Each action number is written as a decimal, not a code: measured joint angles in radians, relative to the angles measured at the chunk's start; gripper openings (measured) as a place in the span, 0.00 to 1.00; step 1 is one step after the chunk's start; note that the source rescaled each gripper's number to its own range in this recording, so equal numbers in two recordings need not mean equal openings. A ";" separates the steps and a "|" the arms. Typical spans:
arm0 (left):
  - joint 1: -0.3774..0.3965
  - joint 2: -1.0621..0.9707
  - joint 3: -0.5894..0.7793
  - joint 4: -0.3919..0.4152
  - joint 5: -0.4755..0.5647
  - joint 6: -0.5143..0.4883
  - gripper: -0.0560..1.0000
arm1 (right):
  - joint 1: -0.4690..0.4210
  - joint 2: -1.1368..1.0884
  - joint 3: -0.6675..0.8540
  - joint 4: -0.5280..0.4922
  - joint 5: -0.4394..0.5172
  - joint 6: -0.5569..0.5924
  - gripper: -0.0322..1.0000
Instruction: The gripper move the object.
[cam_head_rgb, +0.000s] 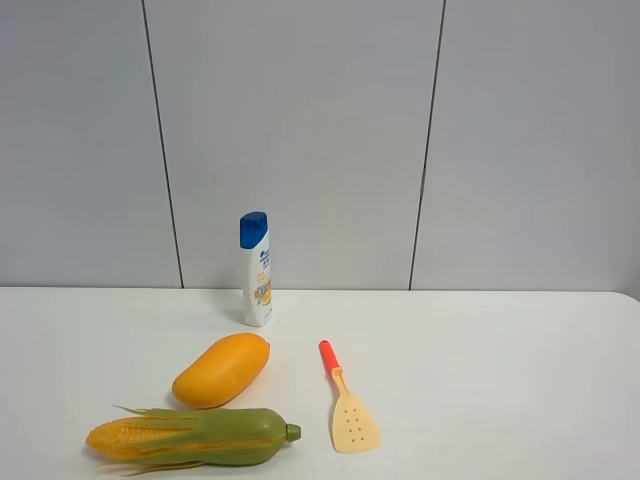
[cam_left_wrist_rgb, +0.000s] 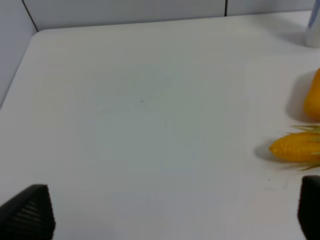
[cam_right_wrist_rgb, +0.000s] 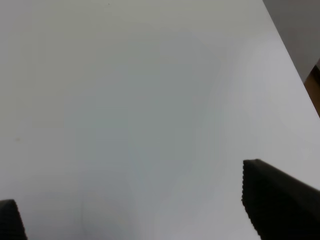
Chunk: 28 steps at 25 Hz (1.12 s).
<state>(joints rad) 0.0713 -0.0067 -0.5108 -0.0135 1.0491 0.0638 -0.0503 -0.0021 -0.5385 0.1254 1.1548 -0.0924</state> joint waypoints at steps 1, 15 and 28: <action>0.000 0.000 0.000 0.000 0.000 0.000 1.00 | -0.003 0.000 0.000 0.000 0.000 0.000 0.77; 0.000 0.000 0.000 0.000 0.000 0.000 1.00 | -0.004 0.000 0.035 0.006 -0.082 0.014 0.77; 0.000 0.000 0.000 0.000 0.000 0.000 1.00 | -0.004 0.000 0.035 0.008 -0.082 0.014 0.77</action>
<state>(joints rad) 0.0713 -0.0067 -0.5108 -0.0135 1.0491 0.0638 -0.0540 -0.0021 -0.5036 0.1331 1.0726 -0.0779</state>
